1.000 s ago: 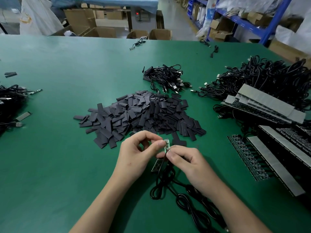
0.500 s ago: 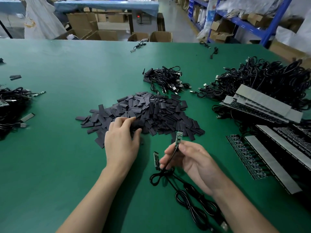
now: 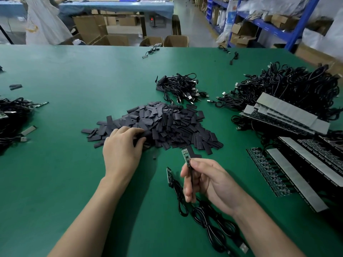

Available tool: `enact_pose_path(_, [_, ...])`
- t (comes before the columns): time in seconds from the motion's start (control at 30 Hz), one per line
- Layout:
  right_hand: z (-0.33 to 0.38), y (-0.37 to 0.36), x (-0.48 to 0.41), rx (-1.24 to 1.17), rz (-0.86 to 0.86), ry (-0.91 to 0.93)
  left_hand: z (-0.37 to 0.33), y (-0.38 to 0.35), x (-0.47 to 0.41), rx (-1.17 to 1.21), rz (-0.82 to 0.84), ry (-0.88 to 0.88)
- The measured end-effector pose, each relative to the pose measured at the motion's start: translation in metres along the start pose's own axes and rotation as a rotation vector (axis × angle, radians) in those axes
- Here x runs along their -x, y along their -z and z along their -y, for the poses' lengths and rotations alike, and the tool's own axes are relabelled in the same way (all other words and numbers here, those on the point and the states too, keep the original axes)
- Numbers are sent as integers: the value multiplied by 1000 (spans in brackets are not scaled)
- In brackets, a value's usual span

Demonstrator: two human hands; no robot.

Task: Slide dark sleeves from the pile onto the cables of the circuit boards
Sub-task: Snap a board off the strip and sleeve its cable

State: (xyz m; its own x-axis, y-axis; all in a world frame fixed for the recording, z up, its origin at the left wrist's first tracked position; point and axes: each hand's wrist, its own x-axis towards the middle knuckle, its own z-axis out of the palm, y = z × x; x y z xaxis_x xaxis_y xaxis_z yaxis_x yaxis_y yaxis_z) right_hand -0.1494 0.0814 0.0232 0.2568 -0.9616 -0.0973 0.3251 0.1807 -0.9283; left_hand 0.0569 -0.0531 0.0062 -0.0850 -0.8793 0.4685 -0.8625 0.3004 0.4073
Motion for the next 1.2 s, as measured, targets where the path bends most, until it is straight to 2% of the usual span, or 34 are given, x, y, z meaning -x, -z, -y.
enact_pose_path(0.07, [-1, 1, -1, 5, -6, 0, 1, 9, 2, 74, -24, 52])
enact_pose_path(0.13, [-2, 2, -2, 4, -12, 3, -5, 16, 6, 254, -4, 61])
enact_pose_path(0.27, [-7, 3, -4, 35, -92, 24, -30, 26, 24, 719, 246, -36])
enact_pose_path(0.37, [-9, 5, -5, 53, -158, 56, -34, 21, 41, 854, 415, -100])
enact_pose_path(0.53, [-12, 5, -7, 125, -186, 70, -27, 10, 52, 911, 508, -128])
enact_pose_path(0.9, [-18, 5, -11, 378, -185, 94, -33, 15, 51, 868, 469, -182])
enact_pose_path(1.2, [-11, 7, -7, 239, -73, 85, -26, 15, 50, 972, 456, -55])
